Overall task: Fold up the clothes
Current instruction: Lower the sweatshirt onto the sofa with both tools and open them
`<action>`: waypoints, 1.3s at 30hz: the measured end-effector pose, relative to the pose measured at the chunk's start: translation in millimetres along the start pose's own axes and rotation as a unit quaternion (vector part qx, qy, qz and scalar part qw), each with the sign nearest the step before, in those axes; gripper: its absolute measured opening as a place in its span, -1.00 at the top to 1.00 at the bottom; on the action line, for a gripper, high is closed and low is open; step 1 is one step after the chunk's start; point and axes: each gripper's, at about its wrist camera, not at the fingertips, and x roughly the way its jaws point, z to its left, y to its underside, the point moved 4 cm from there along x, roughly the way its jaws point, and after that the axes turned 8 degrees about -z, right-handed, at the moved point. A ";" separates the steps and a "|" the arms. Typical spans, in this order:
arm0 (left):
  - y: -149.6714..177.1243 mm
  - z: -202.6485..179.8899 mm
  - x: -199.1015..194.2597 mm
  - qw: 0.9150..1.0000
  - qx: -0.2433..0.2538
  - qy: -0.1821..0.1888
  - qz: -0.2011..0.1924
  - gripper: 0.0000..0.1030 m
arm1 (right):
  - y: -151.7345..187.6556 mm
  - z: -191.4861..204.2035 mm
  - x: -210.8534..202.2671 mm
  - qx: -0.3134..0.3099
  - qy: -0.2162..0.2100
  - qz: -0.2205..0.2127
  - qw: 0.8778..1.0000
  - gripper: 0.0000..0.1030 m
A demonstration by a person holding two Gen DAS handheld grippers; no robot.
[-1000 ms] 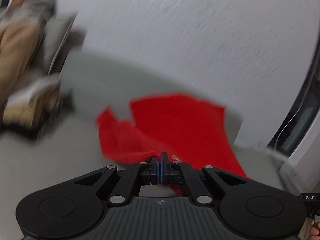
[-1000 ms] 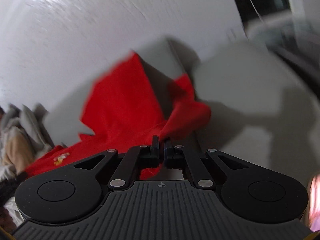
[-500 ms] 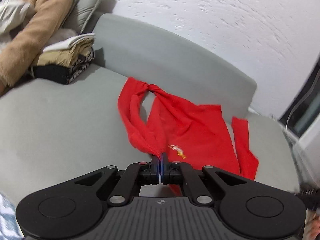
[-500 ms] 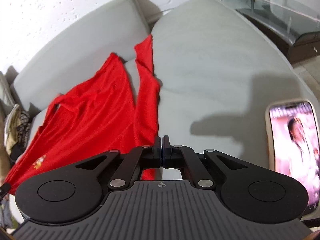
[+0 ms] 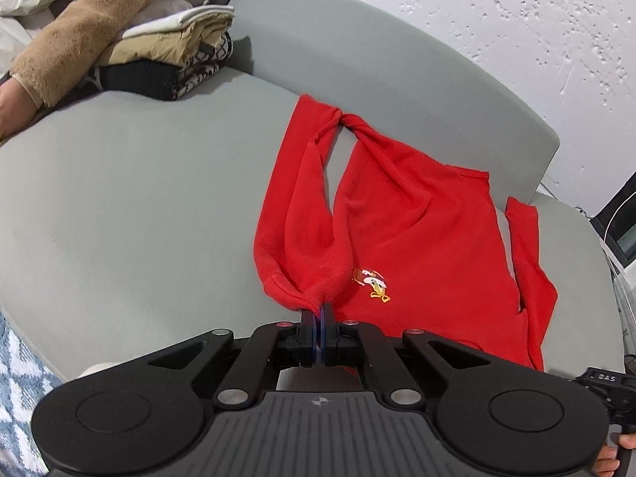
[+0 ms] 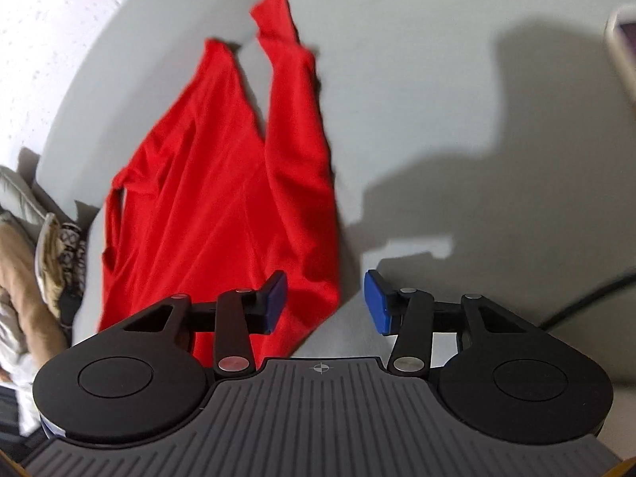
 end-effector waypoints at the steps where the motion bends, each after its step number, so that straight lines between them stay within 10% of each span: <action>1: 1.4 1.1 2.0 1.000 -0.002 0.000 0.003 1.00 | 3.9 -2.6 3.9 0.014 -0.006 0.000 1.000 0.05; 3: 3.1 3.8 5.7 1.000 -0.010 0.000 0.009 1.00 | 8.7 -9.2 8.2 0.032 -0.005 -0.026 0.999 0.06; 4: 3.9 5.2 7.6 1.000 -0.014 0.000 0.011 1.00 | 9.3 -12.3 8.8 0.045 -0.003 -0.042 0.998 0.29; 5: 4.6 6.6 9.4 1.000 -0.019 0.000 0.014 1.00 | 10.0 -13.9 8.8 0.051 -0.004 -0.052 0.997 0.95; 6: 5.3 8.0 11.2 1.000 -0.023 0.000 0.017 1.00 | 10.8 -13.3 8.1 0.048 -0.007 -0.057 0.997 1.00; 18: -8.9 -10.8 -36.7 0.997 -0.057 0.055 0.004 1.00 | -18.7 18.3 -102.1 -0.050 0.031 -0.170 0.984 1.00; 31: 59.7 -22.3 -35.9 0.990 0.099 -0.057 0.082 0.99 | 38.6 -8.7 -115.2 -0.088 0.101 -0.099 0.986 1.00; 34: 59.4 -20.5 -39.1 0.985 0.111 -0.077 0.104 0.77 | 45.7 -2.8 -111.5 -0.130 0.100 -0.049 0.985 0.77; 36: 50.9 -20.4 -54.8 0.986 0.106 -0.077 0.099 0.49 | 45.5 3.6 -126.8 -0.129 0.098 -0.039 0.986 -0.02; 39: 31.4 -26.4 -78.2 0.990 0.104 -0.058 0.074 0.36 | 43.4 18.8 -156.4 -0.136 0.070 -0.036 0.988 -0.08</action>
